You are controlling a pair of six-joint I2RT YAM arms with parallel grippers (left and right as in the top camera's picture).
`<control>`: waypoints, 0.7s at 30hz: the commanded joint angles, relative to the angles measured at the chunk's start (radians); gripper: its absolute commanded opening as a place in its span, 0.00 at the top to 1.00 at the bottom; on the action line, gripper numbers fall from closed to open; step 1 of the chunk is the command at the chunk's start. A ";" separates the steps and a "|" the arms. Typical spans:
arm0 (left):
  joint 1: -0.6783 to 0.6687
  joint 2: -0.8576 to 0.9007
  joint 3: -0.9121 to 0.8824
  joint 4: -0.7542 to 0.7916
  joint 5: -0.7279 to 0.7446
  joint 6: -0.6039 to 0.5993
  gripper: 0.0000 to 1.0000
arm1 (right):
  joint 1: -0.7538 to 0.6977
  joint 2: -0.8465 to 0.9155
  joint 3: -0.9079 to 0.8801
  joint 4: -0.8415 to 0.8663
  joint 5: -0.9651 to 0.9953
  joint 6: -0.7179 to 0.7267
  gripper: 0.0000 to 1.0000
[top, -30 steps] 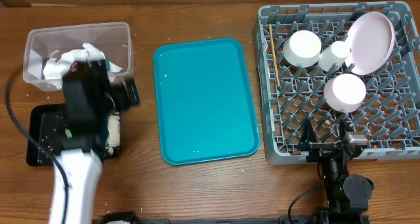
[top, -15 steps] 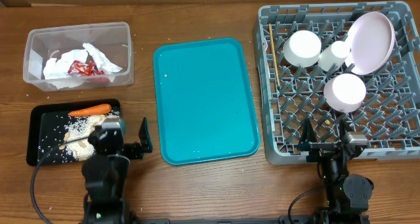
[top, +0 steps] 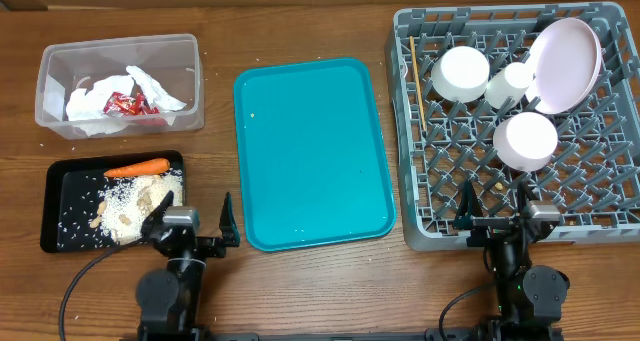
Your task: Sort waste into correct bins and load items into the dishwasher rack
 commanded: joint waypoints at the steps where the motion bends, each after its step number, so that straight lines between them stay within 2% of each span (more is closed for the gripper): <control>1: -0.005 -0.021 -0.004 -0.005 -0.031 0.028 0.00 | -0.004 -0.010 -0.010 0.003 0.010 -0.004 0.00; 5: -0.005 -0.021 -0.004 -0.005 -0.031 0.064 0.00 | -0.004 -0.010 -0.010 0.003 0.010 -0.004 0.00; 21: -0.005 -0.019 -0.004 -0.004 -0.029 0.064 0.00 | -0.004 -0.010 -0.010 0.003 0.010 -0.004 0.00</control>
